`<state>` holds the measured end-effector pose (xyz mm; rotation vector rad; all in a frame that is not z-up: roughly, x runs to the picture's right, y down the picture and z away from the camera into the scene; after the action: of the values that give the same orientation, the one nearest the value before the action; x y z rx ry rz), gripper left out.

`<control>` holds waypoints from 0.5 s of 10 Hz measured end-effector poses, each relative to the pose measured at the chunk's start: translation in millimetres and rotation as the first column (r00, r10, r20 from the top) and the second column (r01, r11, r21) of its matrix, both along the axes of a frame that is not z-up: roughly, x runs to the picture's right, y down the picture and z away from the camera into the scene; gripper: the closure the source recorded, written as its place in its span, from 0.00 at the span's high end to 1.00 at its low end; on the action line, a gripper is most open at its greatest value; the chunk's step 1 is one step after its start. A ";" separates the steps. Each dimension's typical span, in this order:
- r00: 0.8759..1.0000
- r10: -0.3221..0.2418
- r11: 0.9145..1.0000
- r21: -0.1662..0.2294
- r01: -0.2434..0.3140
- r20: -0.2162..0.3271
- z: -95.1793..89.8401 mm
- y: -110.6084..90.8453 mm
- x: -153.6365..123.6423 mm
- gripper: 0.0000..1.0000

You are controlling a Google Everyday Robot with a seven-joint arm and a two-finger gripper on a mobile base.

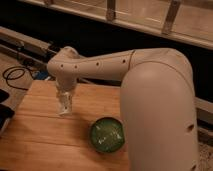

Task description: Place the bottle in the ceramic bowl

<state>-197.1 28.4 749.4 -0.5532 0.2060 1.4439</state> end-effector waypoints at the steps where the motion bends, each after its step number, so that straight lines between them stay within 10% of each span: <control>1: 1.000 0.022 1.000 0.006 -0.022 -0.019 -3.0 0.7 13.3 0.00; 5: 0.990 0.118 0.992 0.043 -0.115 -0.080 -36.9 24.9 91.7 0.00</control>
<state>-105.5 53.2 712.5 -0.4810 0.2135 1.5826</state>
